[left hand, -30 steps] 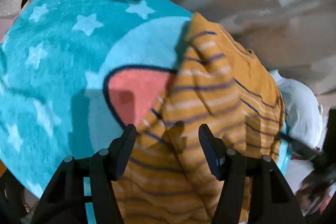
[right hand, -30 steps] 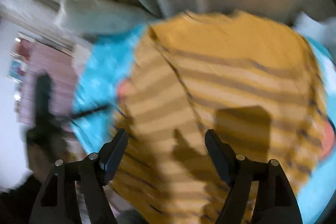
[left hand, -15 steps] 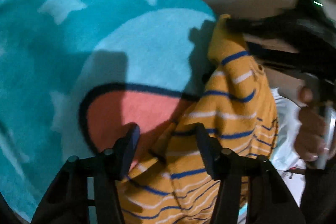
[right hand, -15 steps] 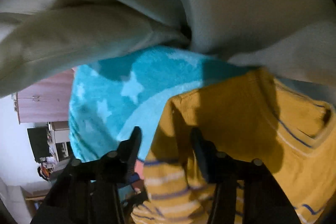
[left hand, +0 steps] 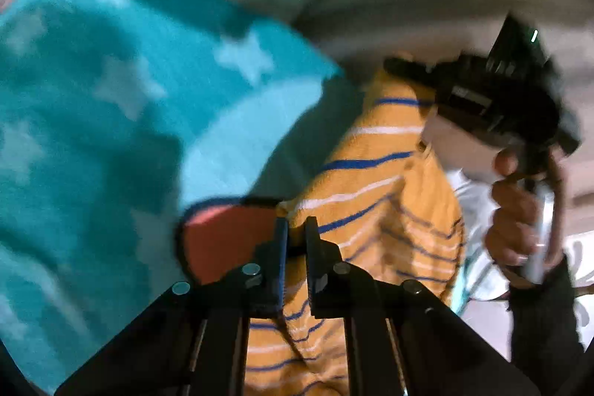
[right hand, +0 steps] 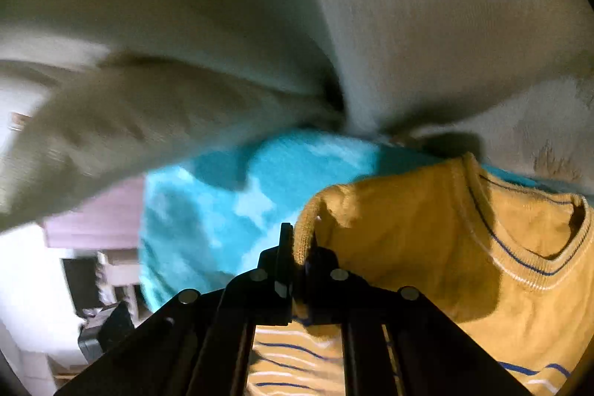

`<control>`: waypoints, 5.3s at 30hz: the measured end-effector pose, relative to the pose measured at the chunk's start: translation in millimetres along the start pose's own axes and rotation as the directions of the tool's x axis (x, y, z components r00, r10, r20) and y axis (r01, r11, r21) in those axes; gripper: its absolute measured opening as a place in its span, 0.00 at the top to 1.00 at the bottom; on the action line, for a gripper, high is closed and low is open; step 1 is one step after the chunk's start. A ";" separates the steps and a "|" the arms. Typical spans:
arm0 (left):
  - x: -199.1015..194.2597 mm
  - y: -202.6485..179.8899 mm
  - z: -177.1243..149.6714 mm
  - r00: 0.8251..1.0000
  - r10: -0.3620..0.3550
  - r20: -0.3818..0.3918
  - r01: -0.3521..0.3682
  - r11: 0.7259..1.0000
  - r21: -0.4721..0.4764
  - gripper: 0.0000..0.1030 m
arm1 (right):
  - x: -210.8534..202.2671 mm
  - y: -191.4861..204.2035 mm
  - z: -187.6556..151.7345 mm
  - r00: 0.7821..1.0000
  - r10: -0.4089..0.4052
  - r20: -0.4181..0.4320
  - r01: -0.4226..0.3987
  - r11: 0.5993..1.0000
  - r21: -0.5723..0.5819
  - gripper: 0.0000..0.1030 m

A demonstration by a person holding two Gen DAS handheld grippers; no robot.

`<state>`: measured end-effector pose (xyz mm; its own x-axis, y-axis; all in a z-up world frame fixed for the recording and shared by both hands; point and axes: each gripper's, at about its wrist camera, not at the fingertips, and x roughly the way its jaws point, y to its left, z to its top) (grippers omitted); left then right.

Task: Fold small clothes

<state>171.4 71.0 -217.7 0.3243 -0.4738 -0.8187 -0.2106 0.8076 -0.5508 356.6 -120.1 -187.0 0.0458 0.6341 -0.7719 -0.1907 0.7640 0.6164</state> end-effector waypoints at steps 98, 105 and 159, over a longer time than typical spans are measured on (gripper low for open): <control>-0.9 -107.2 -175.8 0.962 0.054 -0.269 0.042 0.940 0.339 0.93 | -95.5 -88.5 -177.9 0.980 -0.193 -0.043 0.194 0.981 0.030 0.86; 4.6 -42.9 -140.0 0.960 0.077 -0.268 -0.006 0.967 0.256 0.48 | -86.9 -106.2 -180.6 0.992 -0.127 -0.009 0.127 0.982 0.140 0.32; -13.8 -7.5 -183.8 0.978 0.101 -0.184 -0.084 0.991 0.102 0.96 | -66.2 -39.6 -347.2 0.998 -0.031 -0.049 0.038 0.988 0.151 0.94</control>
<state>-1.0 6.9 -232.1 0.1266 -0.4458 -0.8861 -0.1418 0.8760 -0.4609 20.6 -233.7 -214.5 0.0033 0.6033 -0.7975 -0.0388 0.7970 0.6027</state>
